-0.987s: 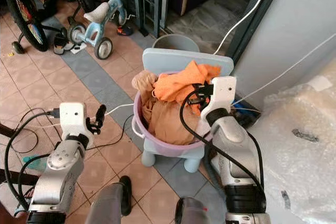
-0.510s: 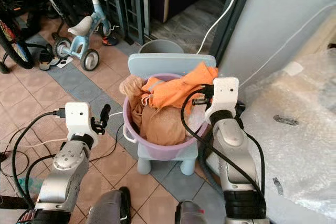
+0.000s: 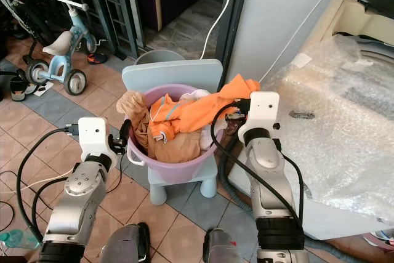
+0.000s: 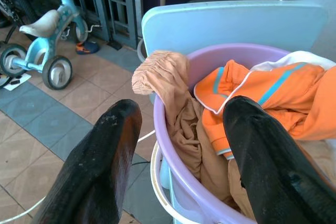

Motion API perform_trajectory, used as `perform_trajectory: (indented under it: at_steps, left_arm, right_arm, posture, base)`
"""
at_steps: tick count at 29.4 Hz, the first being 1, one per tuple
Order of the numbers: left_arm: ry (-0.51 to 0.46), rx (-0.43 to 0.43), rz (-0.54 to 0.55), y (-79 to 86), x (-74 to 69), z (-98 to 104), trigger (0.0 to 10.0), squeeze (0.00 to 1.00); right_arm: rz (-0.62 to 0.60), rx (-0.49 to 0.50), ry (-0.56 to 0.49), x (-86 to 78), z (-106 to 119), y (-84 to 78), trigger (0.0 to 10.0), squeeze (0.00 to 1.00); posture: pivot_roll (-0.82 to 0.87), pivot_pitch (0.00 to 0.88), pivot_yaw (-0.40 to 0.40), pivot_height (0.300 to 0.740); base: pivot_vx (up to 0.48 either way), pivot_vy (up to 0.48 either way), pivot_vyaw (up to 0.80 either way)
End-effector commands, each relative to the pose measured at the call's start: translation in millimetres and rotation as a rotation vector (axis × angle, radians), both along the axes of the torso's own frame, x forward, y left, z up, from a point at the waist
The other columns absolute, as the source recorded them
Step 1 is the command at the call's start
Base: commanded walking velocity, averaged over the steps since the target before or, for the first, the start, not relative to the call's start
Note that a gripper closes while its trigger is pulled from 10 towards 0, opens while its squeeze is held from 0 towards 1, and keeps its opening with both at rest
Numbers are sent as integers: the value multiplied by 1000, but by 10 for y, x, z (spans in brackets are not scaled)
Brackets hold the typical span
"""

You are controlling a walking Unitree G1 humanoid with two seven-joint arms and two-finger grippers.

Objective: Clothes washing

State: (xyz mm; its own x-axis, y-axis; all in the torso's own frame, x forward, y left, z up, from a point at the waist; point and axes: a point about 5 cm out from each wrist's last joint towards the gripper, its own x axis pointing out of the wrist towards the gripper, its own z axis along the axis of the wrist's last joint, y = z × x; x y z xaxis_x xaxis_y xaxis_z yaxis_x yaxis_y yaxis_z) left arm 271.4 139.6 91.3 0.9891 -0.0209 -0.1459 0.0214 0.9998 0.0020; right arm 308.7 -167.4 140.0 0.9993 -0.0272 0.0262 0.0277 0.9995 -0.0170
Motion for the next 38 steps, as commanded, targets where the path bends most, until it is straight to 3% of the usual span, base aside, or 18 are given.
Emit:
perform_trajectory:
  at_steps: [1, 11, 20, 28, 38]
  left_arm:
    - [17, 13, 0, 6, -31, -43, 10000, 0]
    - [10, 16, 4, 9, -21, -41, 10000, 0]
    - [-13, -13, -27, 13, -23, -11, 10000, 0]
    - [-32, -25, -23, 32, -25, 10, 10000, 0]
    - [-25, -30, -30, 10, -22, -5, 10000, 0]
  right_arm:
    - [-19, 8, -11, -1, 1, -36, 10000, 0]
    - [-8, 11, -6, -27, -35, 66, 10000, 0]
    - [-23, 11, -3, -21, -41, 48, 10000, 0]
    - [-1, -16, -39, 2, 36, 94, 10000, 0]
    - [-14, -30, -49, 35, 61, 41, 10000, 0]
  posture:
    - [47, 122, -4, 740]
    - [44, 123, -3, 740]
    - [38, 128, -2, 740]
    - [32, 130, -3, 740]
    - [31, 126, -4, 740]
  base:
    - [-330, 0, 0]
    - [-179, 0, 0]
    - [0, 0, 0]
    - [0, -391, -800]
    - [0, -451, -800]
